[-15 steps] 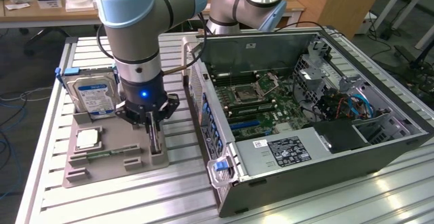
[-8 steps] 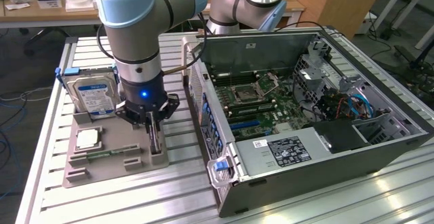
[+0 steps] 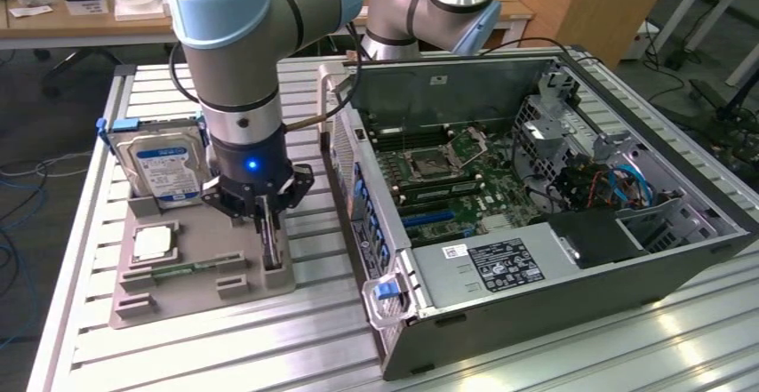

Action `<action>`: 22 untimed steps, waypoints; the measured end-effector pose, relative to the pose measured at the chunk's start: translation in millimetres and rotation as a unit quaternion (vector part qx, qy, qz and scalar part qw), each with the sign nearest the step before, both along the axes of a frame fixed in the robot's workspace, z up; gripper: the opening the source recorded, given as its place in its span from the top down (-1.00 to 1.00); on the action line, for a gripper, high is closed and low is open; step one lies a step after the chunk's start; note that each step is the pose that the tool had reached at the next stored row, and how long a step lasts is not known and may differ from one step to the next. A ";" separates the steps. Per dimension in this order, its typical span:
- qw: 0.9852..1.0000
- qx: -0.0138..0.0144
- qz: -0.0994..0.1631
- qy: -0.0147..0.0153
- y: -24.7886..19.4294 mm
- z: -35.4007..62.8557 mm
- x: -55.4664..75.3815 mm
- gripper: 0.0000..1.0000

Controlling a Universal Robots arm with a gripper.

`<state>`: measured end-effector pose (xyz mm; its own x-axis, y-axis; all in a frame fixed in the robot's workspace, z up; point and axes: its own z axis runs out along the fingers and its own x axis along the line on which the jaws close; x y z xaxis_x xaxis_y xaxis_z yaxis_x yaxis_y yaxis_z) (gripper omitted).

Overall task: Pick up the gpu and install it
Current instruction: 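Pick up the gpu and move the gpu toward the slot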

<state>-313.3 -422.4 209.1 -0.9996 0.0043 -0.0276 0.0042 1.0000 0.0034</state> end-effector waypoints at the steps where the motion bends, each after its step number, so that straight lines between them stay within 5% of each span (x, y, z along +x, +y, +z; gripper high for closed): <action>1: 1.000 0.000 0.000 0.000 0.0 0.5 0.0 0.44; 9: 1.000 0.001 0.000 0.000 0.0 16.0 -0.1 0.44; 22: 1.000 0.001 0.000 0.000 0.0 57.2 -0.1 0.44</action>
